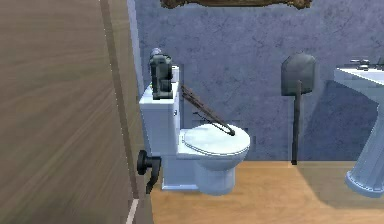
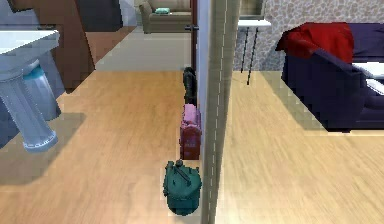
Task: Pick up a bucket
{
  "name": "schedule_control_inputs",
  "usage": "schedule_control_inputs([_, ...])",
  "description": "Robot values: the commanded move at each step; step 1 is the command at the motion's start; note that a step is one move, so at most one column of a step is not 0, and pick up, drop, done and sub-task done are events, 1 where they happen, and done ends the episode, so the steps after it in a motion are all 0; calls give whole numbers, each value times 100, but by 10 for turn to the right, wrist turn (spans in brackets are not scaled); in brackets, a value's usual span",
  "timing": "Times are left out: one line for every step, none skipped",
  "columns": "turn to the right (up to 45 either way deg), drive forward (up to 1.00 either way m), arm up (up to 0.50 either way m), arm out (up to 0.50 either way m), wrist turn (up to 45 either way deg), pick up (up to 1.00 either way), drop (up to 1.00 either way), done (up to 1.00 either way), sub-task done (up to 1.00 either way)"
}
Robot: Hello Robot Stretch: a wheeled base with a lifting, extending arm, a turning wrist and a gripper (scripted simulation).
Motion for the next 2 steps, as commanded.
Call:
schedule_control_inputs([0, 0, 30, 0, 0, 0, 0, 0, 0])
schedule_control_inputs([0, 0, 0, 50, 0, 0, 0, 0, 0])
